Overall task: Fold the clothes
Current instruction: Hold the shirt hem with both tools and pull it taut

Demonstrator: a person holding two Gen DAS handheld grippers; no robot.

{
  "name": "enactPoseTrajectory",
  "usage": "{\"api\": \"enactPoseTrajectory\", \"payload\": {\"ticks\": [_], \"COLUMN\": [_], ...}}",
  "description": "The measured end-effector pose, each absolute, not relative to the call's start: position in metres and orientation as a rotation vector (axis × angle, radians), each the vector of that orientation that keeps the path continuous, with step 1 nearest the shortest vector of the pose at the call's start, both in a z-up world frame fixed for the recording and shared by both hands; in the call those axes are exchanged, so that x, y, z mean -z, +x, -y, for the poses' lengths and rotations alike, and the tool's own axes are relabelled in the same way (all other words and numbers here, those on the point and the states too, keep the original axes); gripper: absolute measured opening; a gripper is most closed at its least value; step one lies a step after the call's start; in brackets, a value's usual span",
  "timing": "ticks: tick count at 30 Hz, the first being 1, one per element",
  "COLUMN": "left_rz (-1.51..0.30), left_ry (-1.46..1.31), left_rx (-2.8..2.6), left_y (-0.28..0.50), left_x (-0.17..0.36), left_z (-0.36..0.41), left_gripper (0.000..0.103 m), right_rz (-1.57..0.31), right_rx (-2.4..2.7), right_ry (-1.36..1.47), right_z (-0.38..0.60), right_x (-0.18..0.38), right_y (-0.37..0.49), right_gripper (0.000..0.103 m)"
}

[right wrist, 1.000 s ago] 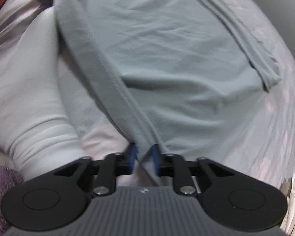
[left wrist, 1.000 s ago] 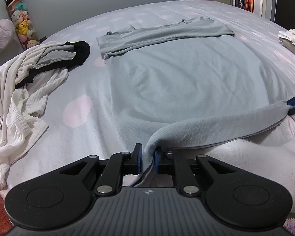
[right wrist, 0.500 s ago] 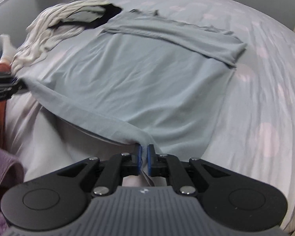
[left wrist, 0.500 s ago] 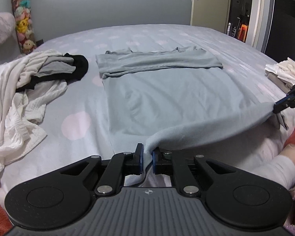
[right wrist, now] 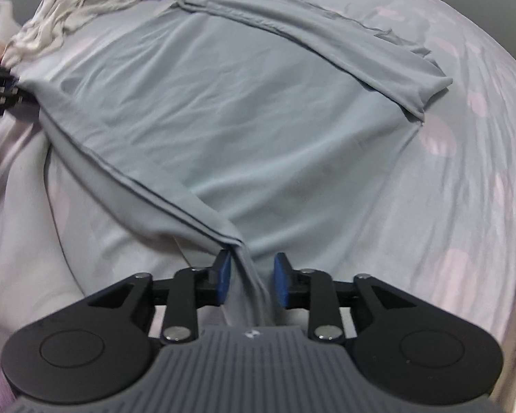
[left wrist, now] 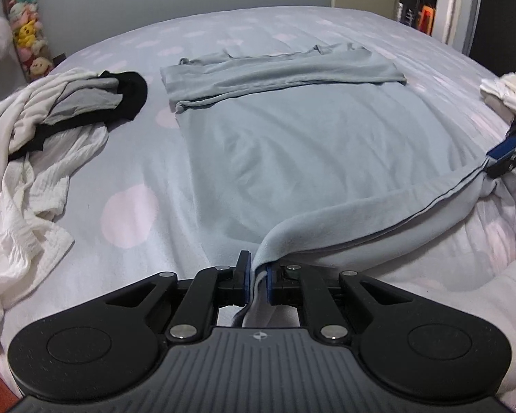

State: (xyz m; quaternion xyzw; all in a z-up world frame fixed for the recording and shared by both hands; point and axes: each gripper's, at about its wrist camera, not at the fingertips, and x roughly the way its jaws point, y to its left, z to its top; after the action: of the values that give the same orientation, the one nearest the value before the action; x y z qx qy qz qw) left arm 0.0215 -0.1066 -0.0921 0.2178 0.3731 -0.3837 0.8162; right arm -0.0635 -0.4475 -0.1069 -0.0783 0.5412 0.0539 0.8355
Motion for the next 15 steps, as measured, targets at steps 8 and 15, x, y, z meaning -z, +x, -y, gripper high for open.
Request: {"api": "enactPoseTrajectory", "payload": {"ticks": [8,15], "left_rz": [-0.792,-0.728], "left_ry": [0.503,0.583], "left_rx": [0.848,0.900], "left_y": [0.020,0.011], "left_x": [0.091,0.085], "left_z": [0.108,0.100], "left_gripper": [0.007,0.017], "right_rz": [-1.179,-1.189], "right_rx": [-0.133,-0.122], "right_ry": [-0.118,-0.137], "right_z": [0.471,0.463], "right_x": [0.110,0.121], "right_y": [-0.084,-0.082], "right_gripper": [0.022,0.012]}}
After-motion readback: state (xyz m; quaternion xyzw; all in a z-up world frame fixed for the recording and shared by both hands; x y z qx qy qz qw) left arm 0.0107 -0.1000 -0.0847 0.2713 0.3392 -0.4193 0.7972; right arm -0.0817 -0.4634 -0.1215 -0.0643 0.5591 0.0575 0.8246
